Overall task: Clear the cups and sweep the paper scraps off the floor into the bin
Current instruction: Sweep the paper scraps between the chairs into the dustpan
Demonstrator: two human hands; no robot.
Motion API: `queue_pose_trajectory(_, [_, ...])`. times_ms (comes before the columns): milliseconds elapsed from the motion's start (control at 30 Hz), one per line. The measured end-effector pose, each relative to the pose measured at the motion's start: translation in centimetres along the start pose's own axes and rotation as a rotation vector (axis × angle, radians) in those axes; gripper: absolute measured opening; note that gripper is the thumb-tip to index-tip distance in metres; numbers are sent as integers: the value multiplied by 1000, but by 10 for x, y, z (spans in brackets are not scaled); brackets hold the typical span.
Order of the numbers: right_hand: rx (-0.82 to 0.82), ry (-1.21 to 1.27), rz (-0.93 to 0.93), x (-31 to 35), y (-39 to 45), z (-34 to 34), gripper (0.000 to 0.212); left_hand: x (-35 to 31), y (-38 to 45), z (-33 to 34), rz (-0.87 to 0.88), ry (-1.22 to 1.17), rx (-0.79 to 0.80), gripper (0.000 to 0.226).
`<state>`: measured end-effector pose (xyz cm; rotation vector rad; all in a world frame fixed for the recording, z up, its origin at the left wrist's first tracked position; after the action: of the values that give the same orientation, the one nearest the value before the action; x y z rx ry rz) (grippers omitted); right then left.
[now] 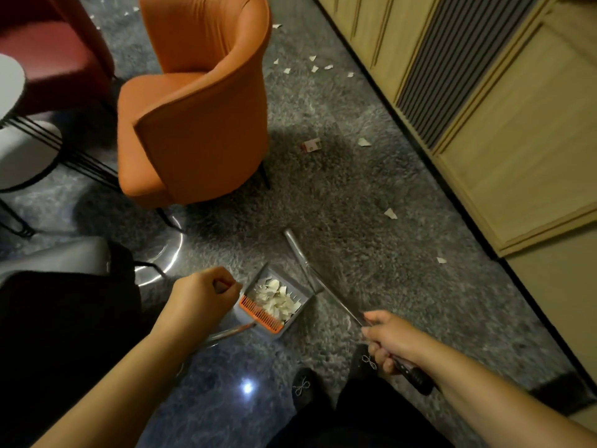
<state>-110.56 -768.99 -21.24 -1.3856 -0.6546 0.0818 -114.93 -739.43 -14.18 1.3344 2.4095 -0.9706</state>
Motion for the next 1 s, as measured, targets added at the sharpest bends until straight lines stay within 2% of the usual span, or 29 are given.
queue_pose_trajectory(333, [-124,332,-64,11,0,-83,46,-99,52,23,164,7,27,17])
queue_pose_trajectory(634, [-284,541,-60,28,19,-208,39,-229,121,70,303,120,96,20])
queue_pose_trajectory(734, [-330,548,-47,31,27,-255,34,-270,143,85,317,156,133,17])
queue_pose_trajectory(934, [-417,483,52,30,48,-357,44,-348,183,105,254,171,147,19])
queue_pose_trajectory(1000, [-452,435,84,31,59,-384,34,-368,192,105,257,188,144,18])
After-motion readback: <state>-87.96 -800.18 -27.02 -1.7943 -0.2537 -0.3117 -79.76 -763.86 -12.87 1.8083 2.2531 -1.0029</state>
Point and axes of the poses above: each hand's wrist, its own y-axis towards the middle knuckle, its own z-axis out of the palm, x = y × z, the point moved 1 cm from there along y, towards the middle knuckle, and after that the axes turned 6 degrees about x, right-handed, at the moved point
